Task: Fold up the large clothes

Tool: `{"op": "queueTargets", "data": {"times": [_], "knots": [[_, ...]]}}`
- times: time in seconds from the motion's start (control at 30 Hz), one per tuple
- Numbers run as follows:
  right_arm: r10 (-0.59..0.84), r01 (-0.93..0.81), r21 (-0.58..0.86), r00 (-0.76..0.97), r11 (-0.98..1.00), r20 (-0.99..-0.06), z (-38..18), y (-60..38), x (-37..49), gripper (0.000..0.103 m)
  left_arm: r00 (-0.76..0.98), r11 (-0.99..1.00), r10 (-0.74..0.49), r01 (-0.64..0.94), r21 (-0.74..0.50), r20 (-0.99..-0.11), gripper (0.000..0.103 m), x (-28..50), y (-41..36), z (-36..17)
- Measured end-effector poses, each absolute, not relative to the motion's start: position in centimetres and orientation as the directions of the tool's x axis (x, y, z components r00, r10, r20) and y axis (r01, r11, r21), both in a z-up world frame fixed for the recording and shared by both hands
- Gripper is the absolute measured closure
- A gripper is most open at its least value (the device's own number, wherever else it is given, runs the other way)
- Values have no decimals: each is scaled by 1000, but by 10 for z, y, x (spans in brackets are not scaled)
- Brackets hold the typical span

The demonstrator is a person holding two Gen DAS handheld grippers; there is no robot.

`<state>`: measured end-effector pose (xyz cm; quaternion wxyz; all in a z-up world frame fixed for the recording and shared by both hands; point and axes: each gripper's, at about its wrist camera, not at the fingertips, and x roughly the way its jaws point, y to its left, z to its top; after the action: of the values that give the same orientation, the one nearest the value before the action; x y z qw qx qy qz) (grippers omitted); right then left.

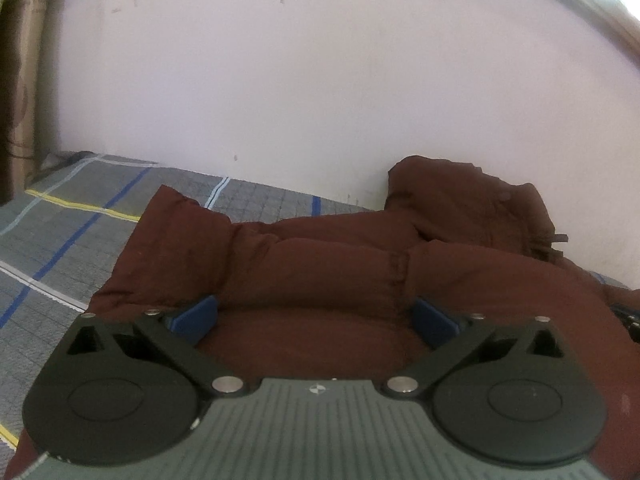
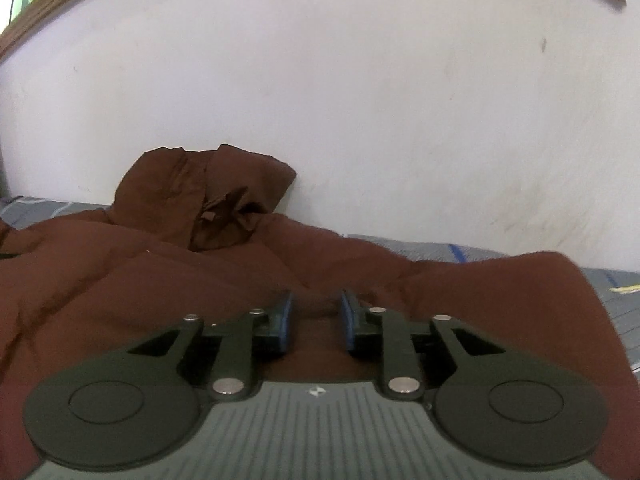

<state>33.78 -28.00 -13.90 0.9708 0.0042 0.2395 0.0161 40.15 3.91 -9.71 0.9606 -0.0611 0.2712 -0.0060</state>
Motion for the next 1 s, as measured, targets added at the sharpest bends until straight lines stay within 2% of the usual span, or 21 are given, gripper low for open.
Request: {"op": "queueTargets", "data": {"times": [0.1, 0.27, 0.47, 0.6, 0.93, 1.0], "knots": [[45, -33, 33, 884, 999, -466, -138, -283, 338, 73, 859, 992, -44, -22, -123, -510, 0, 399, 40, -96], [130, -69, 139, 861, 988, -492, -139, -297, 345, 65, 863, 992, -42, -23, -122, -503, 0, 398, 40, -95], [77, -60, 51, 868, 997, -491, -137, -284, 341, 61, 866, 994, -24, -34, -106, -499, 0, 397, 37, -94], [96, -63, 81, 857, 995, -507, -137, -289, 341, 57, 856, 995, -14, -40, -95, -516, 0, 401, 37, -95], [55, -41, 37, 844, 998, -533, -140, -283, 350, 53, 849, 998, 7, -40, -50, -529, 0, 403, 33, -96], [26, -21, 15, 841, 1000, -540, -140, -281, 352, 44, 849, 998, 10, -40, -47, -529, 0, 403, 33, -96]]}}
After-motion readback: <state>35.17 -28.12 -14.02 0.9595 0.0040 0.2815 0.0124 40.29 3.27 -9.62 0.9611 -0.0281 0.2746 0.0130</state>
